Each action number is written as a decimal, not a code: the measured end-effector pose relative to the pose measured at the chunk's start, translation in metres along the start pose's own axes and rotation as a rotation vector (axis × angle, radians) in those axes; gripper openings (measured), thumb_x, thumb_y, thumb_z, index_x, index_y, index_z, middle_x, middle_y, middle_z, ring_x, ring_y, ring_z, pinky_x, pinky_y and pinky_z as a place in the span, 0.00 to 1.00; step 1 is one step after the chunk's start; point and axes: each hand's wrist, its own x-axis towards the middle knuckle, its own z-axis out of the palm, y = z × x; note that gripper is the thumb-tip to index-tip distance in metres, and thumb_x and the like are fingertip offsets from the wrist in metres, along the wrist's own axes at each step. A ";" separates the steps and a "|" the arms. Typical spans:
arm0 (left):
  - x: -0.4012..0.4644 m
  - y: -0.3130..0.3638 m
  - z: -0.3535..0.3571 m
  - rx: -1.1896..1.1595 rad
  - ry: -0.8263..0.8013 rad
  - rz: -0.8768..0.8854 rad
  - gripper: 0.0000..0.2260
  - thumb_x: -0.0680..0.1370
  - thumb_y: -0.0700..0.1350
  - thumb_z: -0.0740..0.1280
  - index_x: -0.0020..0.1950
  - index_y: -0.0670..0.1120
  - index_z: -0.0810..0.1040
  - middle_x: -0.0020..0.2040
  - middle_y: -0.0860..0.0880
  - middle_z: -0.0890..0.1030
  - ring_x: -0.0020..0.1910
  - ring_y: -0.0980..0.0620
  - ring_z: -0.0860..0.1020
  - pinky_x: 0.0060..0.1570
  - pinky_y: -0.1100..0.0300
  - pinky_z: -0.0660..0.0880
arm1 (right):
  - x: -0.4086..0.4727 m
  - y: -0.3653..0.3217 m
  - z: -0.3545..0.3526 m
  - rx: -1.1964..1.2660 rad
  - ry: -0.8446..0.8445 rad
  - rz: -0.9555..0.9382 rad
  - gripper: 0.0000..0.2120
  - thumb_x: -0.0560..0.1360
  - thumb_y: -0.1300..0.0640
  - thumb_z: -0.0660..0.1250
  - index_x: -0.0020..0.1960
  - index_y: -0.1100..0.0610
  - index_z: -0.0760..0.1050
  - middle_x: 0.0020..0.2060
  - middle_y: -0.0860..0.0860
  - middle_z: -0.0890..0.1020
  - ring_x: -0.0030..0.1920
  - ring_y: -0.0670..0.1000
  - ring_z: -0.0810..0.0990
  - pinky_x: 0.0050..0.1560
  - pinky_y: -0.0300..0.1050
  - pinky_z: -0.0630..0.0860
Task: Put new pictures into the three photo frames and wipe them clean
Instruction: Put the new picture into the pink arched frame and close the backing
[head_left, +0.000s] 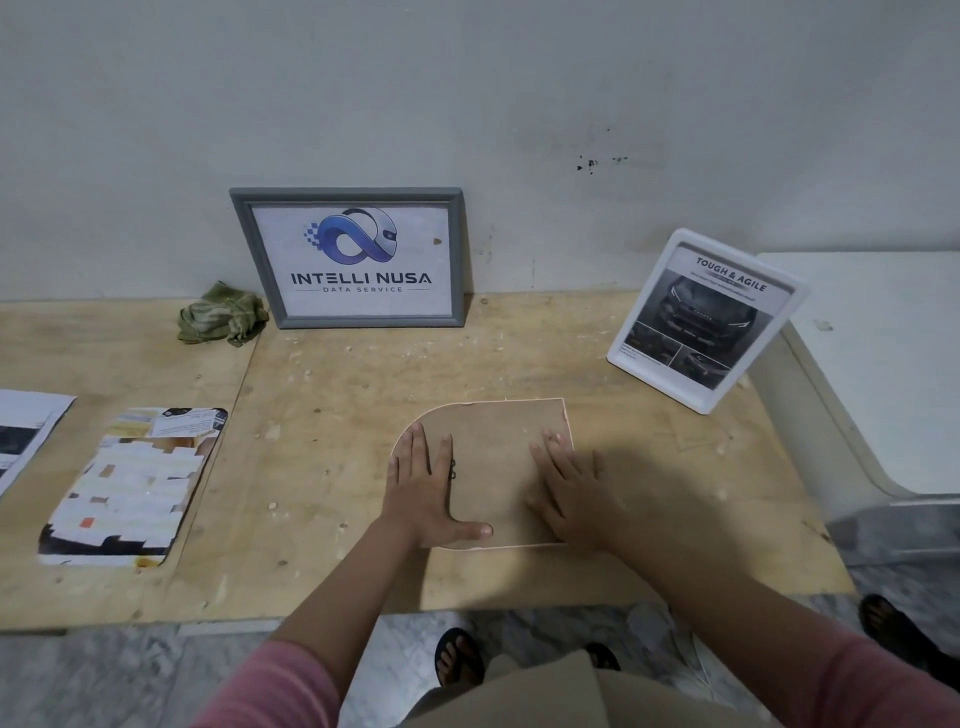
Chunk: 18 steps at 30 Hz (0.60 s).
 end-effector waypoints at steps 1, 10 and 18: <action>0.000 0.000 0.001 0.001 -0.007 0.000 0.66 0.49 0.83 0.50 0.76 0.50 0.31 0.73 0.39 0.26 0.72 0.43 0.26 0.71 0.43 0.35 | -0.005 0.000 0.002 -0.013 0.025 -0.006 0.36 0.75 0.36 0.42 0.77 0.54 0.43 0.77 0.52 0.41 0.75 0.49 0.36 0.69 0.68 0.49; 0.000 0.003 0.004 0.020 -0.015 -0.002 0.65 0.51 0.83 0.51 0.75 0.49 0.28 0.71 0.40 0.24 0.70 0.43 0.23 0.71 0.42 0.33 | -0.006 -0.002 0.009 0.036 0.151 -0.011 0.34 0.76 0.39 0.48 0.77 0.55 0.50 0.77 0.54 0.50 0.76 0.53 0.46 0.67 0.65 0.58; -0.005 0.009 -0.001 0.066 -0.033 -0.042 0.67 0.50 0.83 0.47 0.74 0.42 0.29 0.73 0.39 0.26 0.72 0.42 0.26 0.72 0.41 0.36 | -0.004 -0.015 0.005 -0.019 0.152 0.055 0.31 0.72 0.44 0.55 0.69 0.61 0.66 0.70 0.62 0.68 0.69 0.60 0.69 0.57 0.61 0.72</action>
